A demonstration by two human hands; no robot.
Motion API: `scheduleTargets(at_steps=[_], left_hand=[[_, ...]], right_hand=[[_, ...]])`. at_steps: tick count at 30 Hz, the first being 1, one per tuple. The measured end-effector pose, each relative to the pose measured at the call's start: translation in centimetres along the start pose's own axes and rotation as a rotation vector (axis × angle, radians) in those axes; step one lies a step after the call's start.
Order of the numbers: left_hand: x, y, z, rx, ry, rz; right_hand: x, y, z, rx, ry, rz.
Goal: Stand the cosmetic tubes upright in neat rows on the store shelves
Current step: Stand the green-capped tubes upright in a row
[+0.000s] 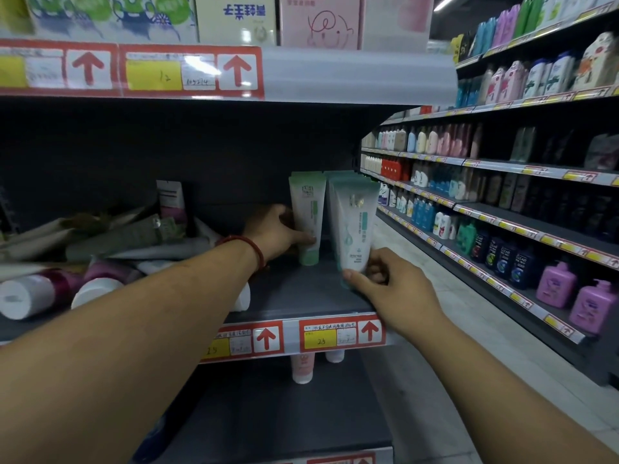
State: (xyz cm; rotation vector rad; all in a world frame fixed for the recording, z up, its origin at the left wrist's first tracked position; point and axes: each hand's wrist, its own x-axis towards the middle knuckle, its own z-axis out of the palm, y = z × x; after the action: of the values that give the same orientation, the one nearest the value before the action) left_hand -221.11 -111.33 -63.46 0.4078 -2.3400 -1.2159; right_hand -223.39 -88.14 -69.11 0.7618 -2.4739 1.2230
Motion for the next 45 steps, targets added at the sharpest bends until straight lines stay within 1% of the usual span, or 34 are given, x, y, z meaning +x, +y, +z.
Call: scheduleTargets(at_steps=[4,7,23,37,42,45], left_hand=[[-0.3,0.1,0.2,-0.074,-0.031,-0.002],[-0.4,0.0,0.3,-0.079,-0.030,0.001],[-0.3,-0.1,0.5,0.112,0.042,0.046],[-1.0,0.7,0.4,0.168,0.023,0.049],[-0.8,0.7,0.4,0.228,0.008,0.049],[-0.9,1.3,-0.7,0.310,-0.012,0.070]], right_hand=[[-0.1,0.1,0.1,-0.031,0.013,-0.025],[-0.2,0.1,0.1,-0.005,0.026,-0.028],[0.0,0.3,0.3,-0.006,0.026,-0.050],[0.2,0.1,0.6,-0.065,0.027,-0.047],[0.1,0.0,0.6,-0.077,0.026,-0.035],[0.0,-0.2,0.2,-0.031,-0.005,0.025]])
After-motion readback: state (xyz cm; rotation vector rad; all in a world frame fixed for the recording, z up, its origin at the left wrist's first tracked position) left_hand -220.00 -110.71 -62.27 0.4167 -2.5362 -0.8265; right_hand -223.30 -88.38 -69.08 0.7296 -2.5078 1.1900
